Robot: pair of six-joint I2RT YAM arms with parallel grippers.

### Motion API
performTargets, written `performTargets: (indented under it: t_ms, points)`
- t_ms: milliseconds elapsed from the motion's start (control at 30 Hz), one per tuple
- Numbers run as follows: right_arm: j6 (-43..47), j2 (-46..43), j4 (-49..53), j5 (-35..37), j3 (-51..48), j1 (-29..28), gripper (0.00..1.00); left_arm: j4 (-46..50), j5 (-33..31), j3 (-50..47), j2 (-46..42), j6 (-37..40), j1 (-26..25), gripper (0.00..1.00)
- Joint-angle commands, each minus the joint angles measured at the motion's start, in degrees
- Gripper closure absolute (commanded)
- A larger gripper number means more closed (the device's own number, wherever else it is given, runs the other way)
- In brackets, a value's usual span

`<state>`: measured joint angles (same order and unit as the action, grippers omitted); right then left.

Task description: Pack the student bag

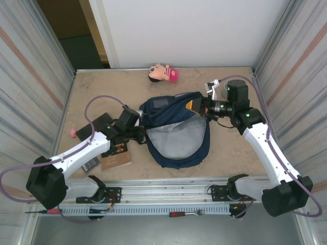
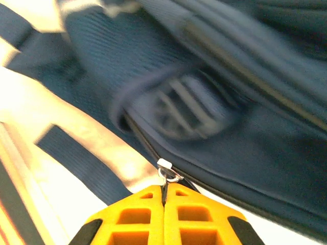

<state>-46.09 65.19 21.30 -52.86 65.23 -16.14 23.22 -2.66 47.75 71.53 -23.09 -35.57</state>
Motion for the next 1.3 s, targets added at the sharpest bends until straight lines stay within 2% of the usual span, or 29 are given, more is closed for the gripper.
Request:
performTargets:
  t_ms: [0,133,233,367,400,467,533,633,733,800,900,1000,1100,1167,1267]
  points:
    - [-0.6,0.4,-0.1,-10.2,5.5,0.9,1.0,-5.7,-3.9,-1.1,2.2,2.3,3.7,1.0]
    - [-0.5,2.1,1.1,-14.0,7.1,1.7,1.0,-9.2,-5.3,-0.5,6.1,3.9,6.3,1.0]
    - [0.1,2.6,1.2,-14.0,7.2,2.4,1.0,-9.8,-6.8,0.7,9.3,4.9,6.6,1.0]
    - [0.7,3.6,1.2,-13.0,6.7,2.7,1.0,-10.7,-5.6,1.1,10.3,4.3,6.6,1.0]
    - [0.8,3.5,1.2,-12.3,6.5,2.7,1.0,-10.8,-5.0,1.1,9.8,4.0,6.6,0.94]
    - [1.0,3.6,1.2,-10.5,6.1,2.7,1.0,-10.6,-3.0,1.2,7.4,4.7,6.6,0.67]
    - [0.9,3.6,1.0,-8.7,5.5,2.7,1.0,-9.8,-0.7,1.5,4.5,7.0,6.6,0.52]
    - [0.7,3.7,0.4,-6.6,4.4,2.7,1.0,-9.5,1.0,1.5,-1.0,13.5,5.2,0.38]
    - [1.0,3.1,0.7,-2.5,3.0,2.8,1.0,-12.0,7.1,0.4,-6.5,25.9,2.6,0.28]
    - [0.7,2.8,0.1,-0.9,2.1,2.7,1.0,-12.3,9.7,0.1,-8.4,34.4,-0.4,0.2]
    - [-0.7,2.5,-1.7,-0.2,0.9,2.6,1.0,-10.6,8.2,1.6,-8.5,44.9,-7.0,0.12]
    - [-1.2,2.2,-2.3,0.6,0.2,2.4,1.0,-12.6,4.4,2.7,-6.2,49.6,-12.6,0.08]
    - [-1.5,2.2,-3.4,0.9,-0.9,2.4,1.0,-16.4,1.3,3.0,-2.2,49.5,-13.9,0.08]
    - [-1.8,2.4,-4.3,1.1,-1.6,2.2,1.0,-18.5,-2.3,3.6,1.1,48.7,-13.9,0.15]
    - [-0.3,3.1,-4.6,2.2,-2.2,2.2,1.0,-21.8,-9.6,4.4,4.8,47.5,-13.8,0.33]
